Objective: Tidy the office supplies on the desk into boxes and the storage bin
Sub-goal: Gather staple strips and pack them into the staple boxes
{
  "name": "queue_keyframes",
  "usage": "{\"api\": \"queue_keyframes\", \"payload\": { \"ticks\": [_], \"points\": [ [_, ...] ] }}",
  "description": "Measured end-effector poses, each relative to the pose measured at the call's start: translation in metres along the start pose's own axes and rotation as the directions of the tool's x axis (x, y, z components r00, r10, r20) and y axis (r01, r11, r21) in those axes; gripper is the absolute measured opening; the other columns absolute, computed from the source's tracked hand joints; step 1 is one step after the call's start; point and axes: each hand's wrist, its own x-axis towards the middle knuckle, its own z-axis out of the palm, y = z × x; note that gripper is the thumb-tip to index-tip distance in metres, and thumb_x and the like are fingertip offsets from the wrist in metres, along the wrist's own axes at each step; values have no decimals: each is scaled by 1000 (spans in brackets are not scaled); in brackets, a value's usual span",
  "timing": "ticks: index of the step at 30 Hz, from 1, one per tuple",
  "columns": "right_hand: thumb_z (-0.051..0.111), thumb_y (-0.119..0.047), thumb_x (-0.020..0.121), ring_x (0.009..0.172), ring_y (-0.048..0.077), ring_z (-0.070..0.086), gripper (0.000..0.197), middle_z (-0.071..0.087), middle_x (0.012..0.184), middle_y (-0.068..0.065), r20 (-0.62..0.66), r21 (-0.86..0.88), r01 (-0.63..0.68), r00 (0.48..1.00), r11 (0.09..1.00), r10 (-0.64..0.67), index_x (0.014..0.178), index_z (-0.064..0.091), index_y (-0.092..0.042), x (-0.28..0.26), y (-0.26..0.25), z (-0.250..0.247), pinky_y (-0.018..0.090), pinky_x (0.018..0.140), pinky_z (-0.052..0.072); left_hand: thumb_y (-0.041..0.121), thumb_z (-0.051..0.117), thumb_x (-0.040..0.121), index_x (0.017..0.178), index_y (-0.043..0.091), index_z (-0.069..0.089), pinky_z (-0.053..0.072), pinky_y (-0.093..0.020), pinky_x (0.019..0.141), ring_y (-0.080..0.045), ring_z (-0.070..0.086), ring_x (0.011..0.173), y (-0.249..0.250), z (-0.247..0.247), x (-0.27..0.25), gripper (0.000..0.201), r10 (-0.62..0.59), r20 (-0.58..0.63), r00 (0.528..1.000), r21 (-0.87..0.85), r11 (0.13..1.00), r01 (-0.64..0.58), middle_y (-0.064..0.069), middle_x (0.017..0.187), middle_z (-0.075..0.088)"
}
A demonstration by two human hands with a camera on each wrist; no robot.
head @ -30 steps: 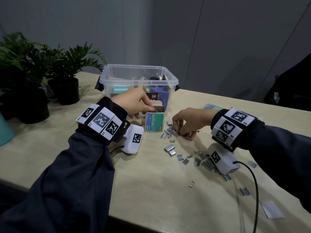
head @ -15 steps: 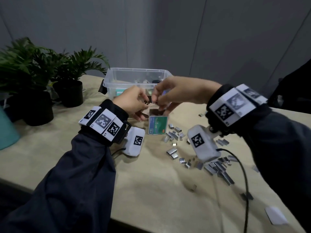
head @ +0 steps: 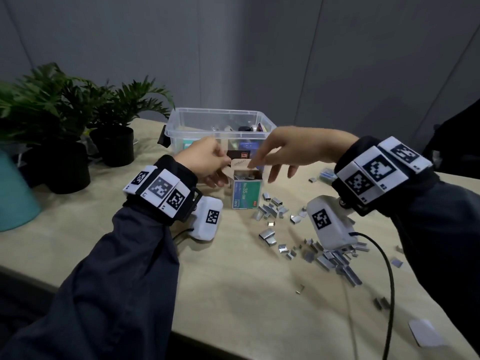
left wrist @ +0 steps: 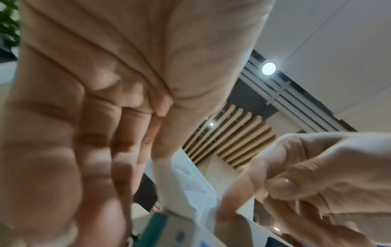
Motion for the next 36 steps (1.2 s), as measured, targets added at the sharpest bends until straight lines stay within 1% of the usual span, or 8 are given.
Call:
{"api": "queue_keyframes", "payload": {
  "ticks": [4, 6, 9, 14, 18, 25, 32, 36],
  "points": [
    [46, -6, 97, 88, 16, 70, 27, 71, 108, 10, -307, 34, -99, 946, 995, 105, 107, 71, -4, -6, 29, -7, 21, 55, 57, 17, 41, 102, 103, -3, 62, 59, -41, 74, -27, 69, 80, -8, -18, -2, 29, -30, -38, 999, 293, 955, 40, -16, 95, 68],
    [40, -6, 99, 109, 26, 65, 36, 62, 130, 14, -100, -203, -236, 971, 950, 219, 130, 60, -5, -2, 41, 1, 33, 80, 58, 13, 41, 99, 110, 1, 64, 52, -40, 90, -28, 62, 98, -6, -23, -5, 28, -86, 68, 994, 562, 827, 33, -15, 112, 64],
    [35, -6, 101, 143, 23, 33, 57, 28, 160, 3, 178, -483, -197, 932, 853, 316, 154, 26, -26, 5, 48, 22, 38, 117, 26, 9, 44, 95, 127, 11, 57, 38, -42, 108, -25, 48, 123, -1, -19, -7, 35, -225, 240, 944, 741, 671, -28, -7, 133, 54],
    [29, 1, 98, 138, 30, 37, 67, 31, 157, 10, 363, -567, -24, 890, 823, 276, 157, 12, -25, 11, 34, 45, 42, 113, 32, 8, 44, 95, 133, 18, 51, 43, -43, 105, -24, 49, 123, 6, 5, -4, 40, -340, 364, 867, 765, 640, -70, -5, 136, 51],
    [33, -1, 97, 128, 31, 46, 54, 42, 148, 11, 382, -582, 34, 894, 813, 236, 148, 33, -19, 9, 31, 54, 39, 102, 41, 13, 46, 97, 116, 16, 54, 42, -41, 105, -25, 50, 117, 13, 17, -7, 21, -315, 338, 887, 851, 505, -144, -9, 131, 52],
    [37, -7, 99, 135, 32, 41, 51, 40, 151, 12, 346, -615, 30, 909, 788, 235, 149, 35, -18, -17, 23, 56, 45, 111, 36, 10, 35, 98, 148, 16, 35, 26, -44, 115, -32, 31, 137, 1, 22, -4, 50, -263, 329, 907, 930, 255, -264, -11, 150, 29],
    [32, -14, 103, 119, 29, 50, 46, 49, 141, 11, 290, -628, 61, 944, 776, 160, 148, 38, -17, -26, -1, 69, 33, 90, 39, 6, 45, 95, 149, 13, 29, 40, -36, 103, -31, 39, 129, 1, 6, -25, 57, -344, 289, 893, 942, 269, -201, -15, 148, 29],
    [28, -15, 105, 132, 31, 42, 50, 36, 152, 13, 331, -661, 72, 921, 747, 205, 155, 20, -18, -18, -5, 80, 35, 99, 35, 9, 47, 94, 128, 3, 50, 45, -18, 51, -18, 54, 77, 11, 14, -33, 35, -493, 359, 792, 910, 373, -180, -11, 107, 55]
  ]
}}
